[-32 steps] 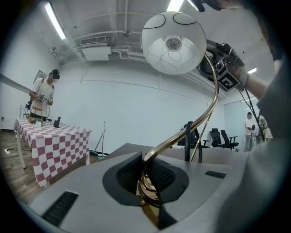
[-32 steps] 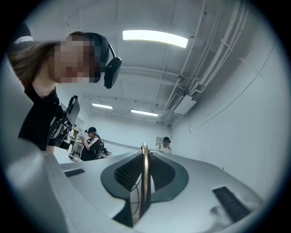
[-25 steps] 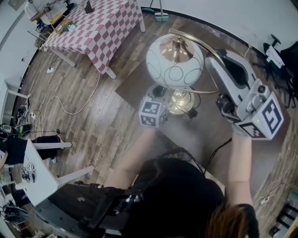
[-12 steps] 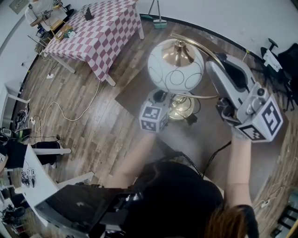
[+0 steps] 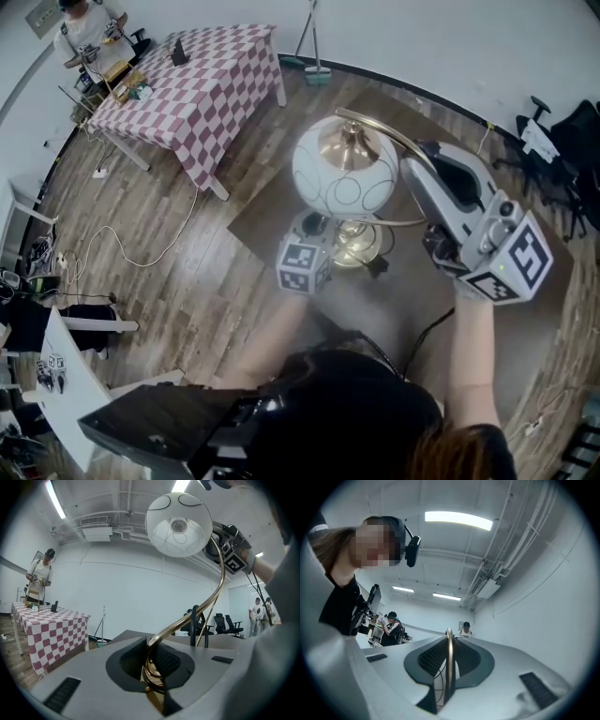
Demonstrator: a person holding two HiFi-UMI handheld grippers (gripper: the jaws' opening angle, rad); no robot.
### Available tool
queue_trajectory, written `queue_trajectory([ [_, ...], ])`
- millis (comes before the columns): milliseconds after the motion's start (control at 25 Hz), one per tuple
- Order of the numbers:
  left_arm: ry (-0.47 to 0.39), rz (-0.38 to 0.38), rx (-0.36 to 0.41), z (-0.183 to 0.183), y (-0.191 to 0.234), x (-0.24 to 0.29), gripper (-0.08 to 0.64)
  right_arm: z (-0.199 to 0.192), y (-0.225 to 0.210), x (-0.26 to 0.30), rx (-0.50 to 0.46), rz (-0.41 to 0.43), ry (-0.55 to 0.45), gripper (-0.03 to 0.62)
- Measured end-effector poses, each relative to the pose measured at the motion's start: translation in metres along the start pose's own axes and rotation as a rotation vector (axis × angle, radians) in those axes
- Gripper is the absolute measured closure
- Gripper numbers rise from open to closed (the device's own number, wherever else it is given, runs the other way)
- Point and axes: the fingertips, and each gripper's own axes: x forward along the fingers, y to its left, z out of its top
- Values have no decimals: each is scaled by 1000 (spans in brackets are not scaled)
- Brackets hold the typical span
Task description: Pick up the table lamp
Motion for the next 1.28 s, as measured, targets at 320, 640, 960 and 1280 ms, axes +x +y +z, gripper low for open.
queue_trajectory([
  [320,-4,2,-1,12,-4,3,534,11,-4,-2,-13,2,-2,549],
  [640,-7,5,-2,23,-6,6,533,22,-5,-1,-32,8,-8,549],
  [960,-7,10,-3,33,-7,5,532,32,-7,0,-41,12,-11,549],
  [1280,-12,15,1,36,-2,4,532,34,-5,5,-48,19,-17,549],
])
